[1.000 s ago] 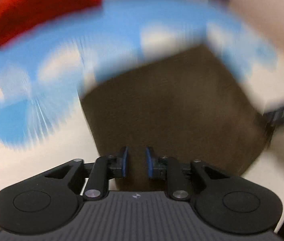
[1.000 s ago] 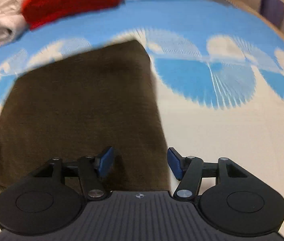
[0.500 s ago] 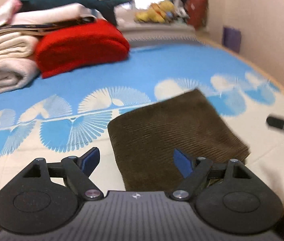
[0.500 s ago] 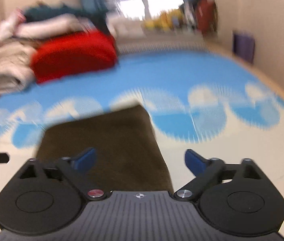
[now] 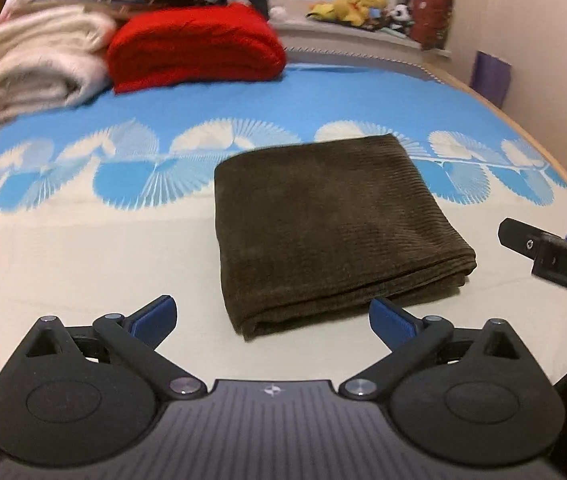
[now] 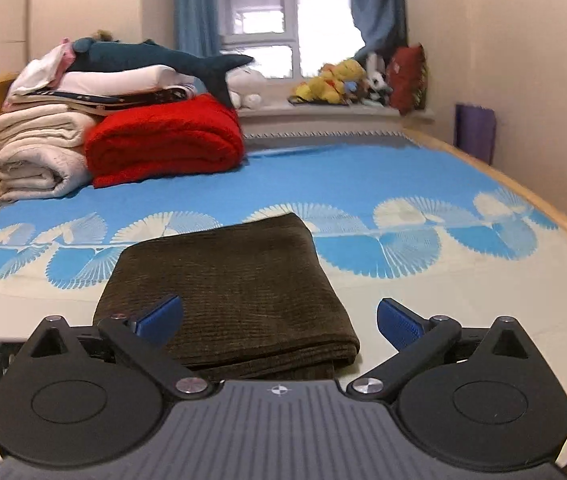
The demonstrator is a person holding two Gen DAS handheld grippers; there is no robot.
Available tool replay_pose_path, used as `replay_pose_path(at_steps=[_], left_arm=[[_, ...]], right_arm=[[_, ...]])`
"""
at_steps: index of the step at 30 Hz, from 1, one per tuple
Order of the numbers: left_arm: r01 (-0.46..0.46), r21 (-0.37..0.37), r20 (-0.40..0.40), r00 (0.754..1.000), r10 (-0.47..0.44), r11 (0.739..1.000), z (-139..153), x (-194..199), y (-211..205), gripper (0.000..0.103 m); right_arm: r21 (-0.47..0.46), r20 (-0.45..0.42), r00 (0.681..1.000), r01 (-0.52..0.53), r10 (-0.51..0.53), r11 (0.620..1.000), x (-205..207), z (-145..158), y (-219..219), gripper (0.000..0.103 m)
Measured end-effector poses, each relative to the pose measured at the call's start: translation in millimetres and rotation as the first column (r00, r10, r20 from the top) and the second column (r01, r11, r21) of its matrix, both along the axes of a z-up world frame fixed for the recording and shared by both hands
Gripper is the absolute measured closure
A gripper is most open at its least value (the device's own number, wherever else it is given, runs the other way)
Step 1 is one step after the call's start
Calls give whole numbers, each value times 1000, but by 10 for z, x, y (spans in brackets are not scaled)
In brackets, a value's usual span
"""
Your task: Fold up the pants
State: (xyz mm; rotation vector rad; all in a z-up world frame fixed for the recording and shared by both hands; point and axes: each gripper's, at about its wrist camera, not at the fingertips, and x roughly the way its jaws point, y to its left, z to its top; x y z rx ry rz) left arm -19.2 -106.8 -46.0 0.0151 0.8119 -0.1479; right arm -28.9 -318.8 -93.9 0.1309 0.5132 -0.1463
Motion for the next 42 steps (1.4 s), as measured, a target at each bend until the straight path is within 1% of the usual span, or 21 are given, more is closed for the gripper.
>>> replay_pose_path(at_steps=[1,3,5,6,7,8,9,10,13,18,25,32,42], left_arm=[[-4,-11,-3,1000,4,1000,-54,45,17,1],[-19,-6,-6,1000,19,1000,-164,56,30,1],[-26,20,-4,1000,26,999,-322,107,22,1],[-32,46,-32,999,33,998,-355,153,0,1],[-25,34,-38,999,27,999,-353,193,-4,1],[-15,15,-17,1000,15,1000,-339,198,10,1],[-16,14,3,1000,16,1000,-326,198,25,1],[-20,15,6,1000,20,1000,-332,204,40,1],[-20,-21,-29,999,19,1000,-365,254,82,1],[-29,-37,-44,999,27,999,-391,280,94,1],[-34,-22,-59,998,32,999,-445,322,81,1],[-49,-9,-55,997,48,999,-465,344,80,1],[-33,14,-30,999,33,999,-476,344,6,1]], right_arm=[[23,-24,1000,17,-17,1000,28,7,4,1],[63,-41,999,38,-36,997,46,19,5,1],[82,-46,998,44,-40,996,47,1,19,1],[77,-46,998,44,-41,996,50,-10,30,1],[63,-45,998,44,-41,997,56,-25,42,1],[45,-45,998,42,-40,998,68,-46,60,1],[35,-48,998,38,-36,999,83,-70,67,1],[29,-54,998,37,-35,999,95,-104,72,1],[-1,-98,994,38,-38,999,164,-201,98,1],[-48,-107,994,3,-9,999,204,-244,199,1],[-76,-96,995,-32,25,997,257,-235,336,1],[-40,-101,994,-34,30,999,312,-238,333,1],[-57,-93,995,-44,38,997,317,-245,367,1]])
